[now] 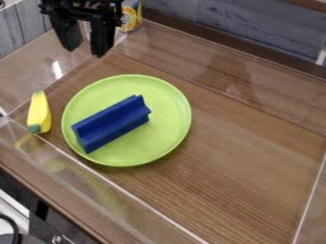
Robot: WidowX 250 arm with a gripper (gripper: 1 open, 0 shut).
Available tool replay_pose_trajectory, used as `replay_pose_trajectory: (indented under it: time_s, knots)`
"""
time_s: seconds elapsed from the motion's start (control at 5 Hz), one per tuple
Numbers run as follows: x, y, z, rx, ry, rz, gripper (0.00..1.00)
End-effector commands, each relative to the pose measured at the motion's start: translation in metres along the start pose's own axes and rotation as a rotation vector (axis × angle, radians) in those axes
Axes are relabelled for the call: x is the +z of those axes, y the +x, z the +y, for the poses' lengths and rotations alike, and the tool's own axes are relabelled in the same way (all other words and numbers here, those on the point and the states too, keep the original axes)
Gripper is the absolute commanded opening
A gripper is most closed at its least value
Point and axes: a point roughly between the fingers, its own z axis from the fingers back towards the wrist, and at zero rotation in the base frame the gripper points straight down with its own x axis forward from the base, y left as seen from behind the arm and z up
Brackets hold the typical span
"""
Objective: Put the banana in the green plate
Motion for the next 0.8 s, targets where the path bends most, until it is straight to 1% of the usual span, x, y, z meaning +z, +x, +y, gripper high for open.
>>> replay_pose_trajectory:
  time_s: [0.0,0.2,0.4,0.6]
  knots:
    - [0.006,0.006,-0.001,-0.011,0.01,-0.02,1.0]
    - [0.006,0.011,0.006,0.021,0.015,-0.01,1.0]
    - [0.001,0.006,0.006,0.039,0.014,-0.003,1.0]
    - [0.001,0.004,0.012,0.033,0.012,0.004,1.0]
